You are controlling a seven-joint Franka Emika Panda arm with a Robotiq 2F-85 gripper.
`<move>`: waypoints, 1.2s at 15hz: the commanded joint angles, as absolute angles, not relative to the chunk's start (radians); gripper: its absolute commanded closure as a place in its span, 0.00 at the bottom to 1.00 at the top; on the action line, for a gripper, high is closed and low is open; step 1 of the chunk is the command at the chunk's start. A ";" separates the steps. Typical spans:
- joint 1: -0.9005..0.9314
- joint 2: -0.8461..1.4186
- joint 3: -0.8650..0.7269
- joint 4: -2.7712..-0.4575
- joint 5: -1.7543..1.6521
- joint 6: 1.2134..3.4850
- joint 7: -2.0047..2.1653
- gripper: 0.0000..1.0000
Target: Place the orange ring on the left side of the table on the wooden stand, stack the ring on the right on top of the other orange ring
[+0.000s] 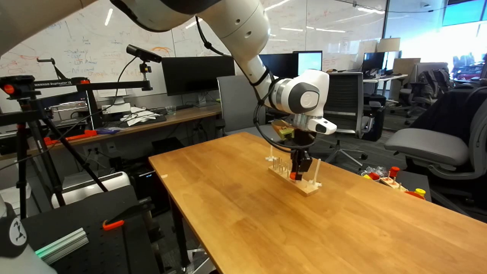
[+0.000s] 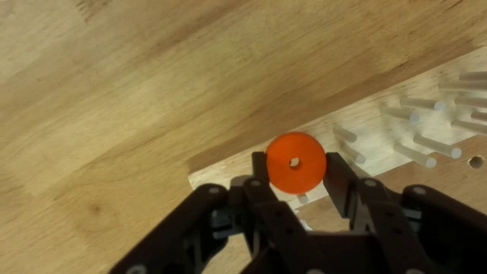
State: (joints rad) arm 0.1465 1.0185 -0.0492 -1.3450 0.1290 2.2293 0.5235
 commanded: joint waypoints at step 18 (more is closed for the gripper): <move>0.166 0.921 -0.080 -1.363 0.105 2.205 0.553 0.00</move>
